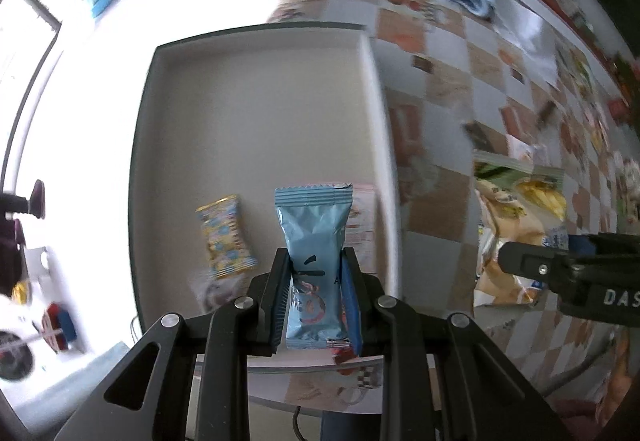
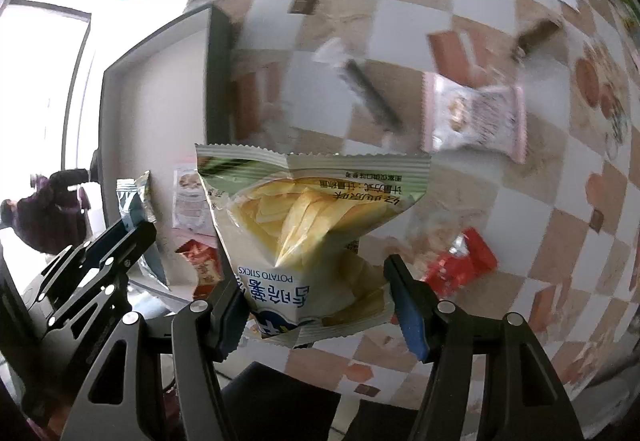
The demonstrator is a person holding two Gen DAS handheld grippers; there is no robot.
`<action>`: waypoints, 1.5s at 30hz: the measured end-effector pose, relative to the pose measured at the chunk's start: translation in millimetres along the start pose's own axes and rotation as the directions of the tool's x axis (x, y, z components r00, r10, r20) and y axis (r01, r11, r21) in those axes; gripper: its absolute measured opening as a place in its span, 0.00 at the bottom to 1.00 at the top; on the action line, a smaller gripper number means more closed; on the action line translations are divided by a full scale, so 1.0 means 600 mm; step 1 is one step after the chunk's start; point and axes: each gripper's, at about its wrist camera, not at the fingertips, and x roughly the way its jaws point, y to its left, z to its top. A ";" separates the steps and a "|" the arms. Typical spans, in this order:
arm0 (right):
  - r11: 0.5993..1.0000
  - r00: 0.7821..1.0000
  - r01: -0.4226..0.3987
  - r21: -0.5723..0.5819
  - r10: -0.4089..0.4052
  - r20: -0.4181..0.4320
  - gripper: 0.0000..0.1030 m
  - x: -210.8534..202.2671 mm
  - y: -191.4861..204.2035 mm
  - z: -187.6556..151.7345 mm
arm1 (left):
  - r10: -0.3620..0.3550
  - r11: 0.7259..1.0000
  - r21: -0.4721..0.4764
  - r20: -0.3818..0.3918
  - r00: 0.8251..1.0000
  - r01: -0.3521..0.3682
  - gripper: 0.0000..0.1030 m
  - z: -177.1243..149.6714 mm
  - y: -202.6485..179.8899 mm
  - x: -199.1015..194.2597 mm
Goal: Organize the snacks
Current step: 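Carry the blue bar and potato stick bag over the white tray, then open both tools to drop the blue bar and potato stick bag into the tray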
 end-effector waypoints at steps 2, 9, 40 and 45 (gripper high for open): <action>1.000 1.000 0.000 -0.018 0.000 -0.001 0.63 0.000 0.014 0.005 | 0.006 0.999 -0.036 -0.005 1.000 -0.006 0.27 -0.005 0.018 0.005; 0.998 1.000 -0.010 -0.070 0.009 -0.018 0.63 0.003 0.056 0.031 | 0.034 0.990 -0.135 -0.029 0.999 -0.038 0.27 -0.018 0.059 0.022; 0.981 0.984 0.163 -0.106 -0.153 0.095 0.88 0.037 0.097 0.113 | 0.091 0.969 -0.223 -0.066 0.994 -0.104 0.77 -0.030 0.113 0.065; 0.996 0.985 0.076 -0.037 -0.070 0.157 0.88 -0.001 0.039 0.088 | 0.084 0.975 -0.197 -0.098 0.992 -0.102 0.77 -0.033 0.114 0.077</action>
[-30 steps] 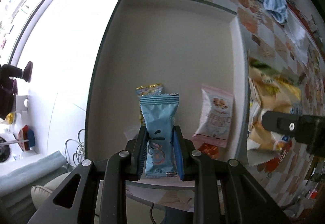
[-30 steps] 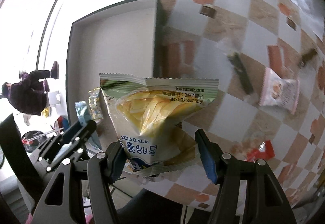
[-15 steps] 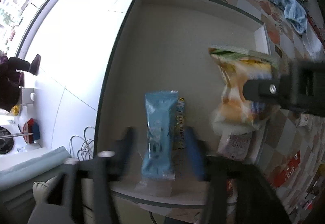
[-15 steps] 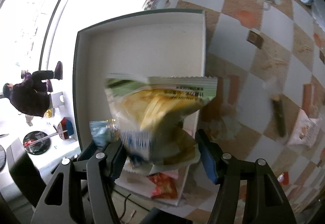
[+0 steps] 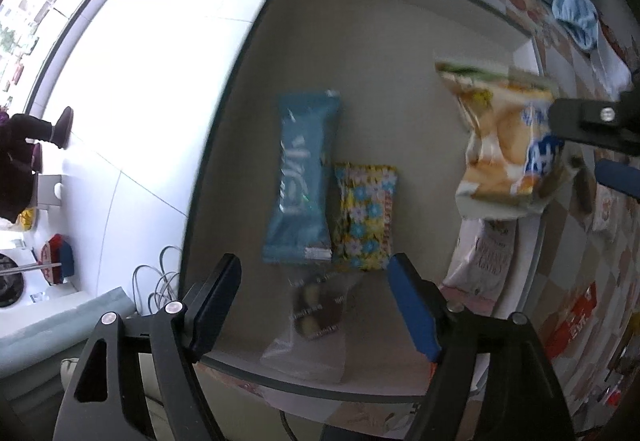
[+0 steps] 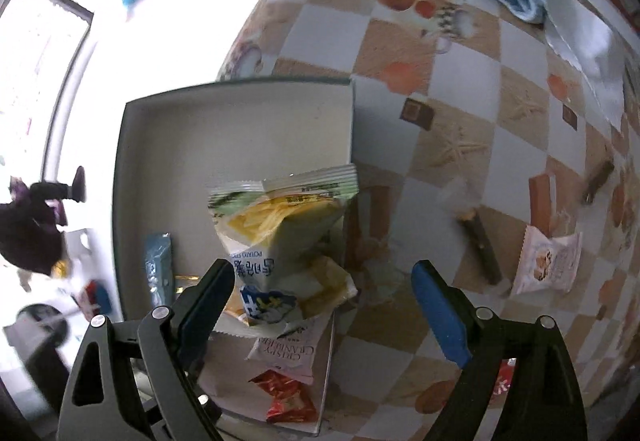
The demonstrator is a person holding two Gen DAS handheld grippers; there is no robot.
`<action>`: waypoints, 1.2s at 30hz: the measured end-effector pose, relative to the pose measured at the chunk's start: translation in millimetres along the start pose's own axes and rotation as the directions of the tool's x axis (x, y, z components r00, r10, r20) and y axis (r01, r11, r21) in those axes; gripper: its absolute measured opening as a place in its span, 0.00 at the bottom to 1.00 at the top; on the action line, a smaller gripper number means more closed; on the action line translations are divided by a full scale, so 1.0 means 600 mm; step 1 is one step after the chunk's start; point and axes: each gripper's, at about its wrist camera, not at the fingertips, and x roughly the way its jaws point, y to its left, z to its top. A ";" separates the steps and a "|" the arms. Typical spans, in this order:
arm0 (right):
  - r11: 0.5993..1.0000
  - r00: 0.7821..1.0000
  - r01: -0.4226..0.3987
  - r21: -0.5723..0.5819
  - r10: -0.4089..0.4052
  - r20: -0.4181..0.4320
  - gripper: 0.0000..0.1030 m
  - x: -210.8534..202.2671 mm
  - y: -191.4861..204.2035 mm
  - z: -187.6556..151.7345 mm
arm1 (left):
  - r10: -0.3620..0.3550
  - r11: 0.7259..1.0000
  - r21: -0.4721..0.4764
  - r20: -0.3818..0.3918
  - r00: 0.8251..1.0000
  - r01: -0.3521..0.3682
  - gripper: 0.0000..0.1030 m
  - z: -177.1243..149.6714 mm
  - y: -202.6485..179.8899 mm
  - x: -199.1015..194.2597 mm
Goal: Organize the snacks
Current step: 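Open both tools to drop the blue bar and potato stick bag into the tray, then return both tools to the snacks on the table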
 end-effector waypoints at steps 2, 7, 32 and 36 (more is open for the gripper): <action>1.000 1.000 -0.030 0.009 0.030 -0.009 0.88 -0.007 -0.026 -0.006 | 0.004 1.000 0.023 -0.005 1.000 -0.004 0.77 -0.005 -0.006 0.001; 0.996 0.999 -0.026 0.086 0.028 -0.018 0.88 -0.017 -0.077 -0.028 | 0.001 0.997 0.073 0.027 1.000 -0.003 0.77 -0.010 -0.034 -0.017; 0.851 0.981 0.089 0.518 0.015 -0.193 0.88 -0.020 -0.481 -0.214 | -0.076 0.911 0.408 0.035 0.997 0.055 0.77 -0.026 -0.259 -0.085; 0.874 0.973 0.112 0.473 0.001 -0.232 0.92 -0.005 -0.480 -0.228 | -0.110 0.927 0.362 0.006 0.994 0.101 0.77 -0.002 -0.284 -0.081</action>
